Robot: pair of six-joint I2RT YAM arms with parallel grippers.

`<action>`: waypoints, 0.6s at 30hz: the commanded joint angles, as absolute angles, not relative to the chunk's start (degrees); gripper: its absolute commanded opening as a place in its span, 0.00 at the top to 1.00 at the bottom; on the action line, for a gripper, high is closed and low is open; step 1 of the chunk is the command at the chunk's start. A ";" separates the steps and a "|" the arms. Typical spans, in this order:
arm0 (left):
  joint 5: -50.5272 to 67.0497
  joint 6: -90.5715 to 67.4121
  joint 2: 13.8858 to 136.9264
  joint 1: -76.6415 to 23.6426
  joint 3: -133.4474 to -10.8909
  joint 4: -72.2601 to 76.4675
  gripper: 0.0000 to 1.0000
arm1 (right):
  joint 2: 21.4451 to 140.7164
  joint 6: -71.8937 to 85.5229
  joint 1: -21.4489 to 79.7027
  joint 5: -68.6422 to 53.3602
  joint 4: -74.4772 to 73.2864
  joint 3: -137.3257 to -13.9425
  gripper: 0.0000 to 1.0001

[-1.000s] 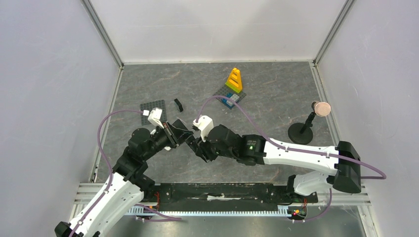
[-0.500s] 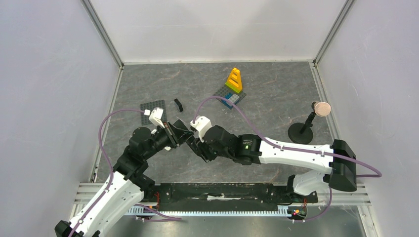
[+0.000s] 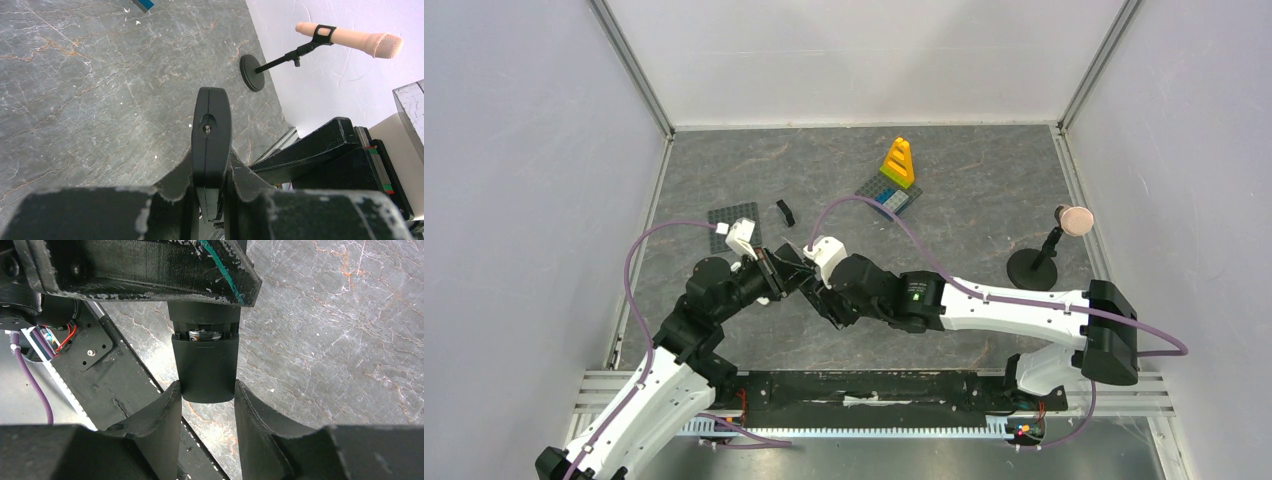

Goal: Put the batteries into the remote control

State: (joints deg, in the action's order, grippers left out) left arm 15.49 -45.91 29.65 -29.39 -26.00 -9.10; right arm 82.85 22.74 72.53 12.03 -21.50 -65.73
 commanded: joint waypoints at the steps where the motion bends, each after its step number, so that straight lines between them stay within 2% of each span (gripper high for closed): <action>1: 18.01 -45.51 29.29 -29.29 -28.30 -6.25 0.98 | 83.65 22.17 72.78 12.31 -20.50 -68.34 0.73; 18: 19.04 -47.95 29.35 -29.27 -26.52 -3.96 0.98 | 86.52 23.21 72.67 11.99 -20.81 -70.83 0.72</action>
